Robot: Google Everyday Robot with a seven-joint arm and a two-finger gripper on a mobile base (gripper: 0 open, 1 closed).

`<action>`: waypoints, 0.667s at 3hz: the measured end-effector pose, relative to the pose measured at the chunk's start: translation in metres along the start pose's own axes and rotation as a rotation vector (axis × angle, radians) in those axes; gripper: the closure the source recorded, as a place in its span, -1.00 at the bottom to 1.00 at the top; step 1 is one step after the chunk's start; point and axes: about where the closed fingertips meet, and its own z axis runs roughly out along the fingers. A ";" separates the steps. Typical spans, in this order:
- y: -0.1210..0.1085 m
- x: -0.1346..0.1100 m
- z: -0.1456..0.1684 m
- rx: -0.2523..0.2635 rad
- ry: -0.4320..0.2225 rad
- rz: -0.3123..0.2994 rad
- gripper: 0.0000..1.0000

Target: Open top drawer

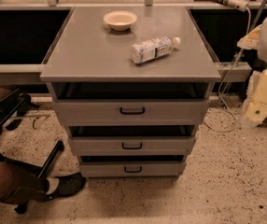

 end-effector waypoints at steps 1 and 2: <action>0.000 0.000 0.000 0.000 0.000 0.000 -1.00; 0.002 0.002 0.009 0.007 -0.017 0.023 -1.00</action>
Offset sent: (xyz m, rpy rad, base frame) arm 0.0003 -0.0026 -0.0308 0.0535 -0.0005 -0.0461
